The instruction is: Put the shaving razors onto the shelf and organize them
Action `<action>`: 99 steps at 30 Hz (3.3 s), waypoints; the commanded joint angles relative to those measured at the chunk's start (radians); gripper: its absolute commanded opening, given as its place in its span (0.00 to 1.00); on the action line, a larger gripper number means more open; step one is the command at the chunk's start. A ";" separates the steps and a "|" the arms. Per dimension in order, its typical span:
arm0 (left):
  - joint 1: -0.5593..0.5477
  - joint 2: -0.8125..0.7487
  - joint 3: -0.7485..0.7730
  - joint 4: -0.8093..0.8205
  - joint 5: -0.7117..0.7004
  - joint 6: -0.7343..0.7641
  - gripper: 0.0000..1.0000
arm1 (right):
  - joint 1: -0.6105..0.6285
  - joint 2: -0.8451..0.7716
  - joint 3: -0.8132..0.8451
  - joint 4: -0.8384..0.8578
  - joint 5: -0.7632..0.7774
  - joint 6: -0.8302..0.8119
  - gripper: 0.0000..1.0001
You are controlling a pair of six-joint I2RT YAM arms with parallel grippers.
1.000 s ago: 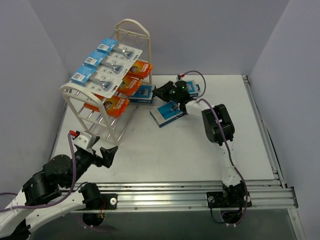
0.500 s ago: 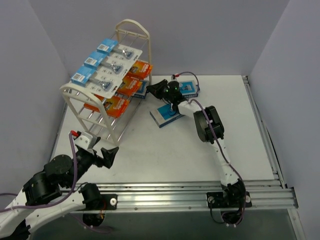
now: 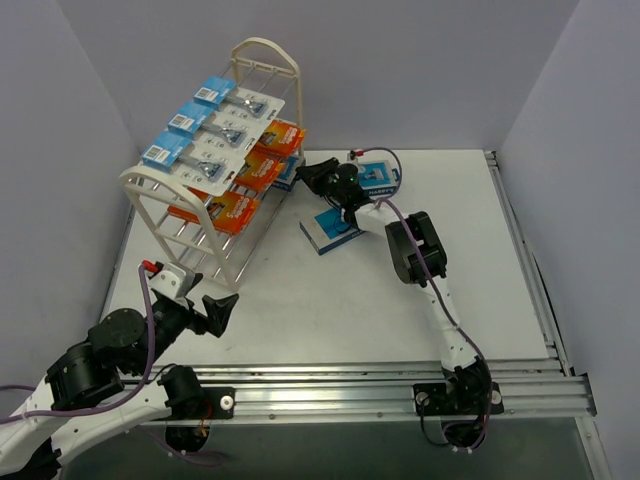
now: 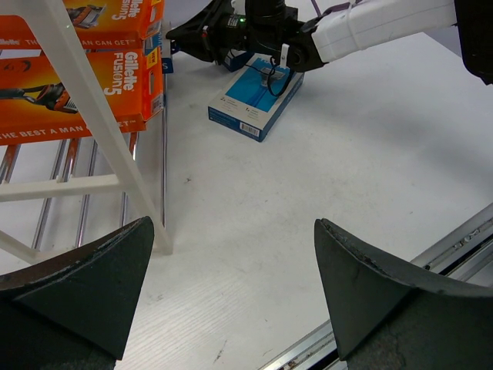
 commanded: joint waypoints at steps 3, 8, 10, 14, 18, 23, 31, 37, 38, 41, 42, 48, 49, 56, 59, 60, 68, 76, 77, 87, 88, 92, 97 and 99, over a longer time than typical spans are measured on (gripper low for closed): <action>0.002 0.004 0.002 0.054 0.006 0.007 0.94 | 0.020 0.029 0.036 0.138 0.046 0.051 0.00; 0.002 0.004 0.002 0.054 0.006 0.007 0.94 | 0.023 0.044 0.036 0.138 0.045 0.057 0.00; 0.002 0.002 0.002 0.054 0.007 0.005 0.94 | 0.025 0.047 0.026 0.144 0.044 0.057 0.00; 0.002 0.001 0.002 0.054 0.007 0.007 0.94 | 0.028 0.052 0.018 0.154 0.040 0.057 0.00; 0.002 -0.001 0.002 0.053 0.006 0.005 0.94 | 0.028 0.049 0.004 0.167 0.029 0.062 0.05; 0.002 -0.001 0.003 0.053 0.004 0.004 0.94 | 0.028 0.048 -0.005 0.169 0.025 0.060 0.35; 0.002 -0.002 0.003 0.050 0.001 0.002 0.94 | 0.031 0.032 -0.027 0.175 0.020 0.059 0.52; 0.002 -0.002 0.006 0.045 -0.002 0.001 0.94 | 0.023 -0.020 -0.105 0.186 0.023 0.051 0.64; 0.002 -0.002 0.006 0.044 -0.003 0.001 0.94 | 0.020 -0.028 -0.118 0.195 0.022 0.050 0.64; 0.002 -0.004 0.008 0.041 -0.006 -0.001 0.94 | 0.011 -0.070 -0.198 0.229 0.021 0.050 0.64; 0.002 -0.005 0.009 0.039 -0.006 -0.001 0.94 | 0.008 -0.092 -0.220 0.236 0.021 0.050 0.64; 0.002 -0.004 0.012 0.036 -0.008 0.001 0.94 | -0.017 -0.195 -0.402 0.301 0.017 0.042 0.65; 0.002 -0.002 0.014 0.035 -0.011 -0.001 0.94 | -0.020 -0.209 -0.421 0.305 0.014 0.037 0.65; 0.003 0.001 0.019 0.028 -0.023 0.001 0.94 | -0.038 -0.352 -0.577 0.287 0.002 -0.018 0.68; 0.003 0.001 0.023 0.025 -0.029 0.001 0.94 | -0.035 -0.442 -0.649 0.252 0.006 -0.059 0.69; 0.003 0.002 0.023 0.024 -0.031 0.001 0.94 | -0.037 -0.461 -0.695 0.246 0.008 -0.071 0.69; 0.003 0.025 0.028 0.015 -0.032 -0.001 0.94 | -0.099 -0.645 -0.907 0.117 0.002 -0.220 0.69; 0.003 0.044 0.031 0.008 -0.034 -0.002 0.94 | -0.222 -0.787 -0.984 -0.065 -0.086 -0.404 0.69; 0.003 0.050 0.031 0.008 -0.034 -0.002 0.94 | -0.233 -0.798 -0.976 -0.101 -0.093 -0.430 0.69; 0.003 0.062 0.032 -0.007 -0.055 -0.007 0.94 | -0.357 -0.817 -0.889 -0.357 -0.247 -0.714 0.70; 0.003 0.061 0.031 -0.004 -0.057 -0.007 0.94 | -0.357 -0.811 -0.877 -0.389 -0.244 -0.739 0.70; 0.003 0.054 0.029 -0.011 -0.074 -0.012 0.94 | -0.363 -0.745 -0.841 -0.431 -0.268 -0.805 0.72; 0.003 0.050 0.031 -0.021 -0.098 -0.018 0.94 | -0.368 -0.699 -0.798 -0.460 -0.282 -0.874 0.73; 0.003 0.048 0.032 -0.019 -0.101 -0.018 0.94 | -0.369 -0.688 -0.786 -0.474 -0.269 -0.884 0.74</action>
